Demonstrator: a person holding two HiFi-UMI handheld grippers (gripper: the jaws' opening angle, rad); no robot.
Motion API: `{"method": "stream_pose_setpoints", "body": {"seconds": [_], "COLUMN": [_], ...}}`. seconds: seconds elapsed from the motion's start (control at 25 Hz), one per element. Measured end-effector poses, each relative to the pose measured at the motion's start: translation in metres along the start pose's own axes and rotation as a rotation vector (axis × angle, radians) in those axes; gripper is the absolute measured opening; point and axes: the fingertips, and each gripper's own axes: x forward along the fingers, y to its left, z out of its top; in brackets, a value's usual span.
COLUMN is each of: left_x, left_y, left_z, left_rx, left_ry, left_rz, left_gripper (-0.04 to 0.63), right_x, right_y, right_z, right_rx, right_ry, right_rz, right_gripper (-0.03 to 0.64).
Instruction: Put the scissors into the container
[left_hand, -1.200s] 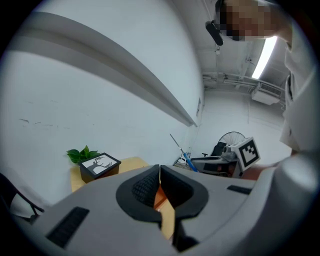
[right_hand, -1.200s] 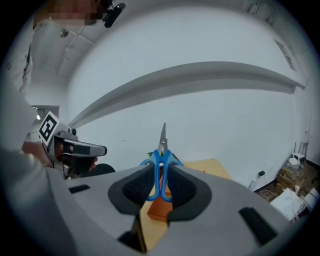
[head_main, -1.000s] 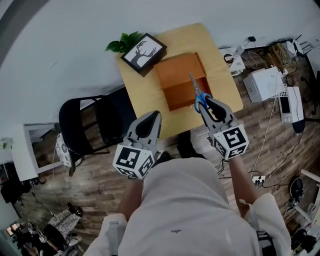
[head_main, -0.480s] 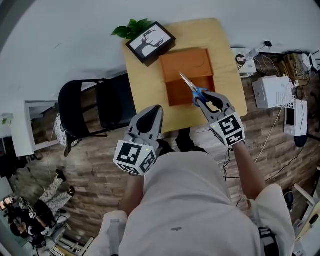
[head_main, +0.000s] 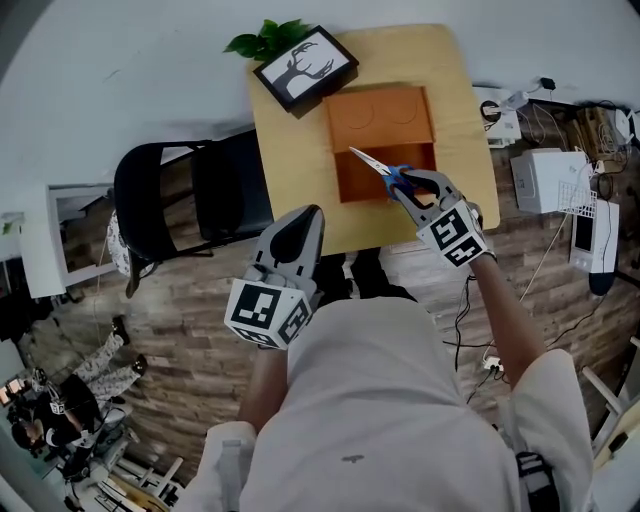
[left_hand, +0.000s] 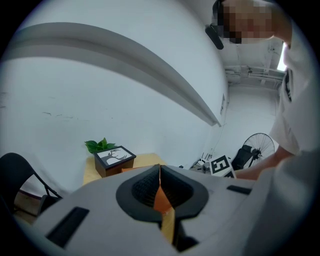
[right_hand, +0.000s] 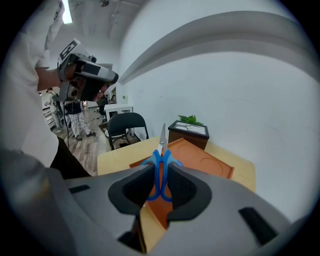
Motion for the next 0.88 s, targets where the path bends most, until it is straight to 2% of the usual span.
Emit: {"method": "stream_pose_setpoints", "body": {"seconds": [0.24, 0.88], "left_x": [0.001, 0.005], "left_y": [0.009, 0.022], "left_z": [-0.009, -0.025], "left_rx": [-0.031, -0.068], "left_ry": [0.019, 0.052], "left_rz": [0.027, 0.04], "left_gripper": [0.008, 0.008], "right_x": [0.023, 0.079], "right_y": [0.0, -0.004], "right_z": [-0.024, -0.085], "right_rx": [-0.044, -0.17], "right_ry": [0.059, 0.316], "right_rz": [0.048, 0.152], "right_gripper": [0.083, 0.083]}}
